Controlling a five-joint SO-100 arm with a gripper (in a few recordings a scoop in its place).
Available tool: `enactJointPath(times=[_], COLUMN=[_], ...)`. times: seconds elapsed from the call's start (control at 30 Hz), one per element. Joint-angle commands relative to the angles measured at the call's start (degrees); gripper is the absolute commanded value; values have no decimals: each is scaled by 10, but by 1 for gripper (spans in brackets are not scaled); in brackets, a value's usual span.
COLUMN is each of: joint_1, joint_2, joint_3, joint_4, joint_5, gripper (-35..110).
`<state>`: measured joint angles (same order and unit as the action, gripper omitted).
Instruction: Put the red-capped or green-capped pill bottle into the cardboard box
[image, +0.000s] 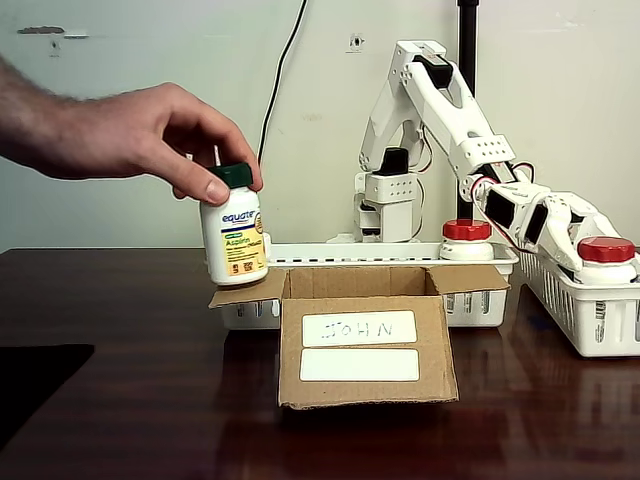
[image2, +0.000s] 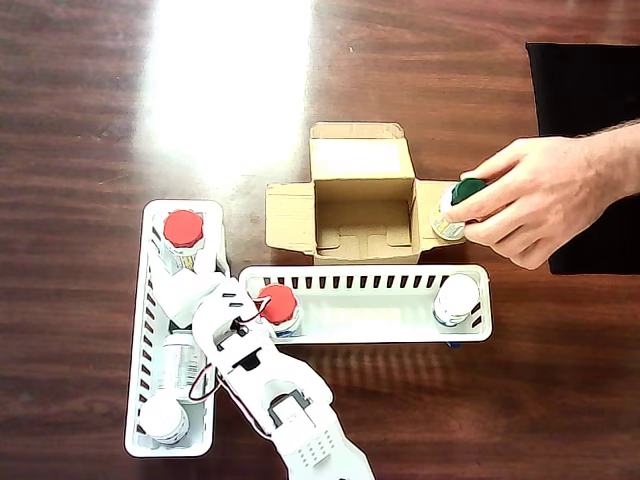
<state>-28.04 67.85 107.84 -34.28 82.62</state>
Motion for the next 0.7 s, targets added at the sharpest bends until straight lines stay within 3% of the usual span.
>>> enactJointPath(times=[0.0, 0.3, 0.47, 0.67], joint_1=[6, 22, 25, 5], joint_2=[55, 89, 183, 322], joint_3=[7, -4, -18, -81], joint_4=[2, 16, 119, 301], joint_5=[7, -7, -21, -66], gripper=[72, -5, 3, 1])
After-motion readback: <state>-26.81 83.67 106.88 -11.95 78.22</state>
